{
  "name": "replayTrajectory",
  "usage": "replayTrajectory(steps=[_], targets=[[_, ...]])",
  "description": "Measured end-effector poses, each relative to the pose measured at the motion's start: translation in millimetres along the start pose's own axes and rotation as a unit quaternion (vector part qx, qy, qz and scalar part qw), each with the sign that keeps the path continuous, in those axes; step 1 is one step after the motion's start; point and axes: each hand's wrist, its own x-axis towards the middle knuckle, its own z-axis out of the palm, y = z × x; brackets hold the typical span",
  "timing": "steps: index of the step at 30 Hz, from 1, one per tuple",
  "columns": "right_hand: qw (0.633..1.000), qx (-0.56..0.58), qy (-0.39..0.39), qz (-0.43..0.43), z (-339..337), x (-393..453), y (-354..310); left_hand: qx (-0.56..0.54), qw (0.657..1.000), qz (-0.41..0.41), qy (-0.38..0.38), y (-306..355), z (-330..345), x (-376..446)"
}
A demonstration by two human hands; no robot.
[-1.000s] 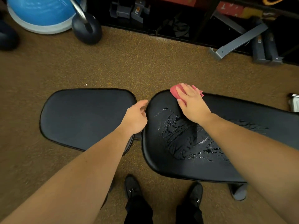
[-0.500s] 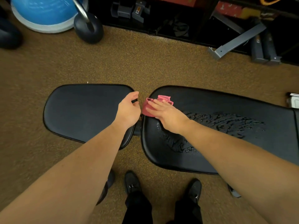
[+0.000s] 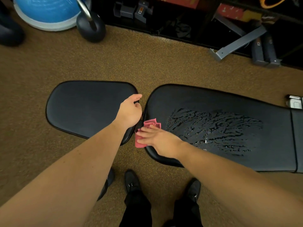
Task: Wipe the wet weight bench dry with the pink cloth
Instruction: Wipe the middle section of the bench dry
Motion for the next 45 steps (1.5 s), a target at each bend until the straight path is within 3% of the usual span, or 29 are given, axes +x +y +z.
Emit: replayTrajectory(steps=[6, 9, 12, 15, 19, 23, 26, 28, 32, 36, 42, 45], targets=[[0.981, 0.192, -0.006, -0.001, -10, -30, -31, 0.005, 1.000, 0.000, -0.025, 3, 0, -4], [0.949, 0.265, 0.136, 0.102, -36, -40, -23, 0.007, 1.000, 0.000, -0.017, 1, 0, -2], [0.888, 0.265, 0.297, 0.231, -64, -50, 14, 0.021, 1.000, 0.009, 0.000, 3, 3, -1], [0.848, 0.225, 0.372, 0.303, -101, -70, 60, 0.066, 0.997, 0.039, -0.021, 3, 9, 2], [0.876, 0.089, 0.315, 0.353, -122, -104, 126, 0.171, 0.978, 0.093, -0.076, 4, 22, 13], [0.903, 0.100, 0.189, 0.372, -109, -110, 149, 0.267, 0.953, 0.082, -0.120, 5, 30, 20], [0.856, 0.201, 0.250, 0.404, -109, -95, 150, 0.281, 0.950, 0.081, -0.111, 4, 31, 22], [0.848, 0.192, 0.260, 0.419, -107, -87, 157, 0.285, 0.948, 0.084, -0.114, 3, 30, 23], [0.879, 0.041, 0.238, 0.411, -98, -85, 165, 0.279, 0.949, 0.089, -0.117, 2, 26, 26], [0.911, 0.095, 0.137, 0.377, -93, -88, 162, 0.270, 0.951, 0.098, -0.115, 0, 23, 30], [0.919, 0.064, 0.157, 0.357, -95, -78, 146, 0.231, 0.961, 0.101, -0.117, -1, 19, 36], [0.921, 0.073, 0.155, 0.349, -97, -47, 133, 0.112, 0.986, 0.082, -0.086, 0, 17, 37]])
